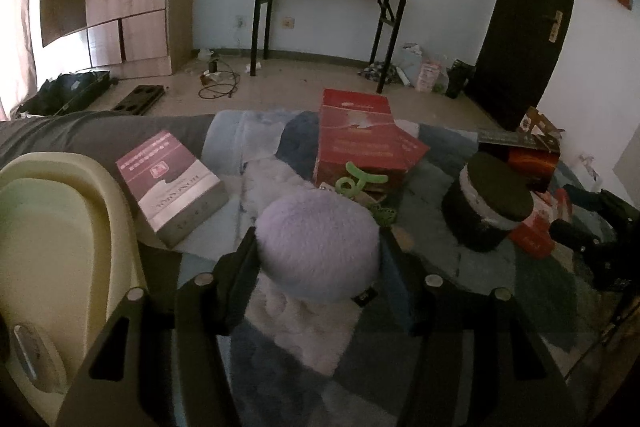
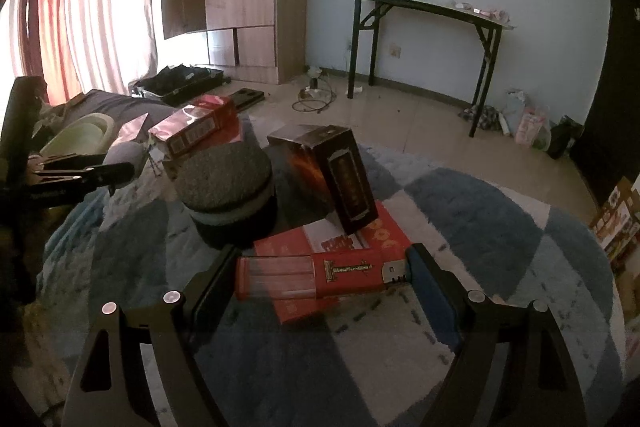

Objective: Organize rigid objects
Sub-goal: 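Grasp the lavender fuzzy ball with the left tool while the right tool grasps the red-and-clear tube, then carry the ball into the cream basin and release it while the right tool drops the tube there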

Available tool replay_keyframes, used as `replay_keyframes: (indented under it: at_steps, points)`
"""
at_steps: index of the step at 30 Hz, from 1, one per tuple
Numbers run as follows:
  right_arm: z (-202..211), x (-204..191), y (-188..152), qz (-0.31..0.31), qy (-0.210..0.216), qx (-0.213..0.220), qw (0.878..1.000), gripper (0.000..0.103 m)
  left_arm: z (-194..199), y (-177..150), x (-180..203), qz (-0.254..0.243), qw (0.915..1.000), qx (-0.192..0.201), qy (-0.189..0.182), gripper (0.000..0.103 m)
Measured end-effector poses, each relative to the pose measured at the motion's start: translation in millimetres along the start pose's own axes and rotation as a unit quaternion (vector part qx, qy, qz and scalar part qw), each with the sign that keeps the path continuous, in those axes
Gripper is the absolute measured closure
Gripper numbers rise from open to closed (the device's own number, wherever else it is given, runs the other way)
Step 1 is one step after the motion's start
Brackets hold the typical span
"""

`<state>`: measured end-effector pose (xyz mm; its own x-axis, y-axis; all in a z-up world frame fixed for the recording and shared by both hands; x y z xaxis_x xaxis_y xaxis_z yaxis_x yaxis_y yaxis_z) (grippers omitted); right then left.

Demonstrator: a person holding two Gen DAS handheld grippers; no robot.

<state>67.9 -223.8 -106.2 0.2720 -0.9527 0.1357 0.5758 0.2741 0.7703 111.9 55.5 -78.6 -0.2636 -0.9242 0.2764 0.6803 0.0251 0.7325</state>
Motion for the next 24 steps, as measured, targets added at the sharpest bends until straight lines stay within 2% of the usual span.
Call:
replay_keyframes:
  at_steps: [4, 13, 24]
  points:
    - [7, 1, -2, 0.001, 0.008, -0.001, 1.000, 0.020, -4, -2, 0, -0.004, 1.0000, -0.006, 0.005, 0.045]
    - [20, 3, 4, -0.003, 0.019, -0.002, 1.000, 0.020, -6, -3, 0, -0.008, 0.9998, -0.017, -0.012, 0.046]
    - [40, 12, 6, -0.016, 0.021, 0.008, 1.000, 0.020, 19, 5, -13, 0.013, 0.9997, 0.016, -0.013, 0.046]
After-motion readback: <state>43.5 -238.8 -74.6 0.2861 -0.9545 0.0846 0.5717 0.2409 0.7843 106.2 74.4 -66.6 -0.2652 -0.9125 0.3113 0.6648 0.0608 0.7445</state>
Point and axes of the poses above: each gripper's, at about its wrist camera, not at the fingertips, and z roughly against the way its jaws point, x to its right, y to its top, the point moved 5 cm from there along -z, roughly the way its jaws point, and after that the axes turned 10 degrees about -y, right-handed, at the moved point
